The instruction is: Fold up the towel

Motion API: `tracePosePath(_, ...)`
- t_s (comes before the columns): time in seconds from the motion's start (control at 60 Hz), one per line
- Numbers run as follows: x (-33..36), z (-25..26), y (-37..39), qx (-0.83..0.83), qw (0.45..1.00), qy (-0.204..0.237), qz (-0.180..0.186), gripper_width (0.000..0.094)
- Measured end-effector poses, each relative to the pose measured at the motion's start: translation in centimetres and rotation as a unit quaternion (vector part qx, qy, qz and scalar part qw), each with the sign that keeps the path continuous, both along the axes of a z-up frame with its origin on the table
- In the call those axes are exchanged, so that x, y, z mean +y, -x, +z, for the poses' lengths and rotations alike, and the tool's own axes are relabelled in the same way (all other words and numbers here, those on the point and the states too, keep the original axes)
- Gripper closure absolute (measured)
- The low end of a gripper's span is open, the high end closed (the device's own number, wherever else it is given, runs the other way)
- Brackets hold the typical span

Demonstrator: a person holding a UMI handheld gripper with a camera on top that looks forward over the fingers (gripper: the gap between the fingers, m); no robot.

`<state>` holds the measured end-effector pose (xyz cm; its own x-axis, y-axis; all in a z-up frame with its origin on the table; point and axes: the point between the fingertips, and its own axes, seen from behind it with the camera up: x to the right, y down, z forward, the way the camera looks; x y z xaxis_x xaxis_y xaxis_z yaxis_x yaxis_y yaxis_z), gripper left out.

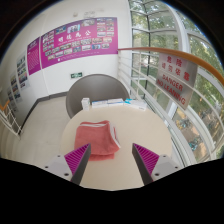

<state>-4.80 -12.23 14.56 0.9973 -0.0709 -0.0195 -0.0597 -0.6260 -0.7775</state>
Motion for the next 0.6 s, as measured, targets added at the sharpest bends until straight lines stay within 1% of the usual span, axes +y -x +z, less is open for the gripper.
tracePosePath(0.15, -7.2, 3.7, 2.5, -0.018, 1.0, -0.006, -0.003, 0.0083)
tracePosePath(0.217, -10.5, 4.9, 3.3, -0.026, 1.0, -0.001, -0.005, 0.008)
tracePosePath(0.333, -14.9, 6.9, 4.6, -0.035, 0.999, -0.005, -0.006, 0.0077)
tracePosePath(0.45, -18.1, 8.0, 5.6, -0.042, 0.999, -0.008, -0.008, 0.0077)
tracePosePath(0.6, -20.3, 8.8, 6.1, -0.043, 0.999, -0.012, -0.009, 0.0078)
